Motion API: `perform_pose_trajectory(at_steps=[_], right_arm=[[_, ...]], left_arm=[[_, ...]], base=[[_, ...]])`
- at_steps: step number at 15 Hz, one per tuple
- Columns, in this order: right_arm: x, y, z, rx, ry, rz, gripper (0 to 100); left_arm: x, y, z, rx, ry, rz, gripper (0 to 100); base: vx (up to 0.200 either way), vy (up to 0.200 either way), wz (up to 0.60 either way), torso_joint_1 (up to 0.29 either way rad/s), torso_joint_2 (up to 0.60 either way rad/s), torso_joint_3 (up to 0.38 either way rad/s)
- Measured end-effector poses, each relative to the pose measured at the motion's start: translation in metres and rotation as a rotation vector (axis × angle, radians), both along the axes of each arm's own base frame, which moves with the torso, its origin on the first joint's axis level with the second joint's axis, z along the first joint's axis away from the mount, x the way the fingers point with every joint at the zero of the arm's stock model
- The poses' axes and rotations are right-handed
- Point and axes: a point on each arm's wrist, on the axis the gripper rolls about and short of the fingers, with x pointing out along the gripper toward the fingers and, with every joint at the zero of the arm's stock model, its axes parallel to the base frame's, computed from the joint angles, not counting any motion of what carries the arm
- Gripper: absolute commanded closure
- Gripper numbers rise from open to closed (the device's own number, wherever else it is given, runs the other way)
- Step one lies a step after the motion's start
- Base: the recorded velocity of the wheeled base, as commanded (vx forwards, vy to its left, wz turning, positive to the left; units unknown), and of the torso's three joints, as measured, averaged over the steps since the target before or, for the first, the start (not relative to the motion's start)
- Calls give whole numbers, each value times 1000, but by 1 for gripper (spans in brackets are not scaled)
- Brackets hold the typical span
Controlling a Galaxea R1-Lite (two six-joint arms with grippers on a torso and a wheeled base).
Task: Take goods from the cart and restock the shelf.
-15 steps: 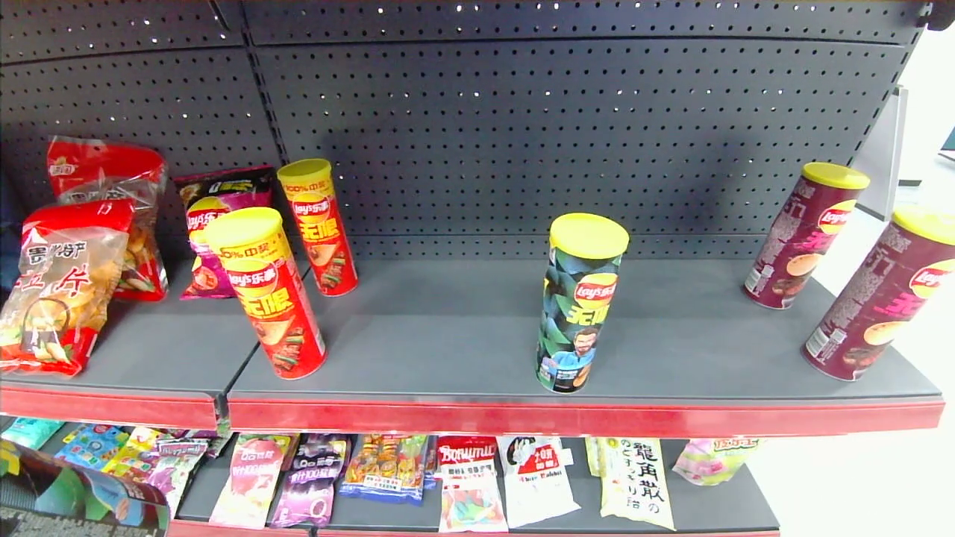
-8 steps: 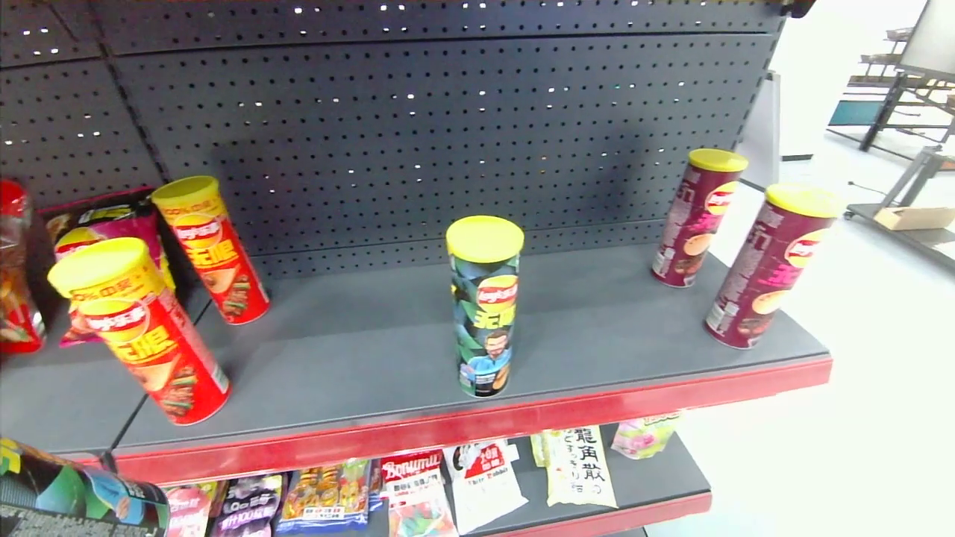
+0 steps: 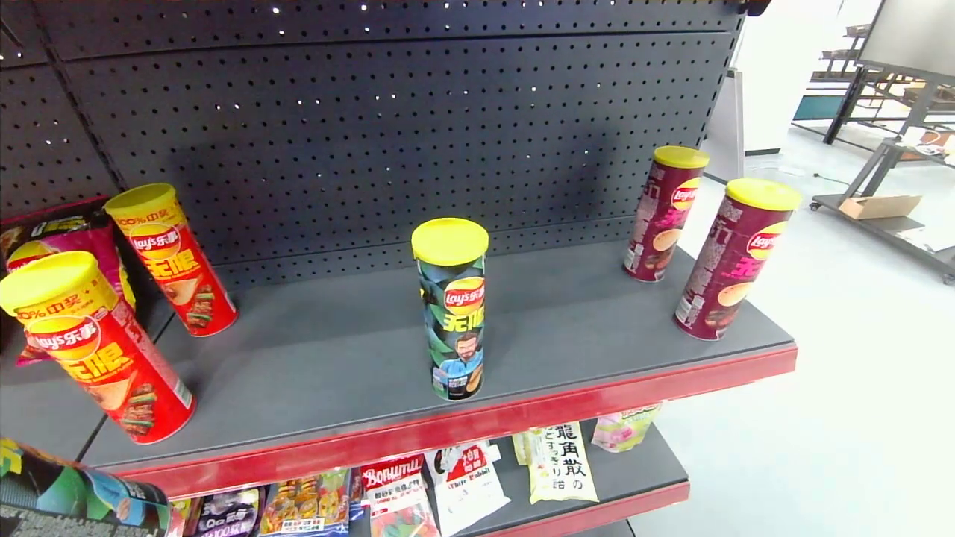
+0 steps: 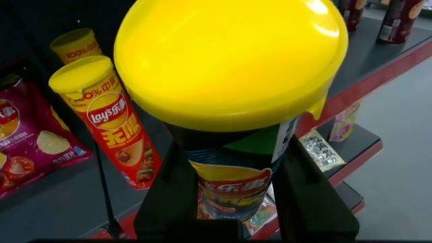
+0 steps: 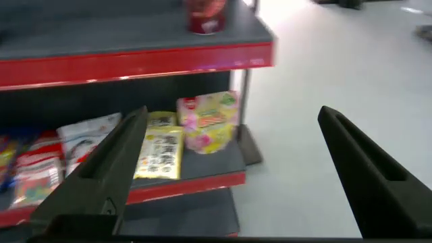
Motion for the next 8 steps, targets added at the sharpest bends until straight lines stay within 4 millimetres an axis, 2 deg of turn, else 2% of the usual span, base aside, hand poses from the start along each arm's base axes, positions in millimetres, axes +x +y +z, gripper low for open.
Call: perform_pose_trajectory(at_steps=[6,8], right_arm=[[4,-2,14,7,57,175,0],[2,-3,10,-4,53,173,0]], left_arm=[[9,0,2,-2,11,-50,100],[11,0,2,-2,20,-51,100]], base=[[0,0,0,0,0,0],[0,0,0,0,0,0]])
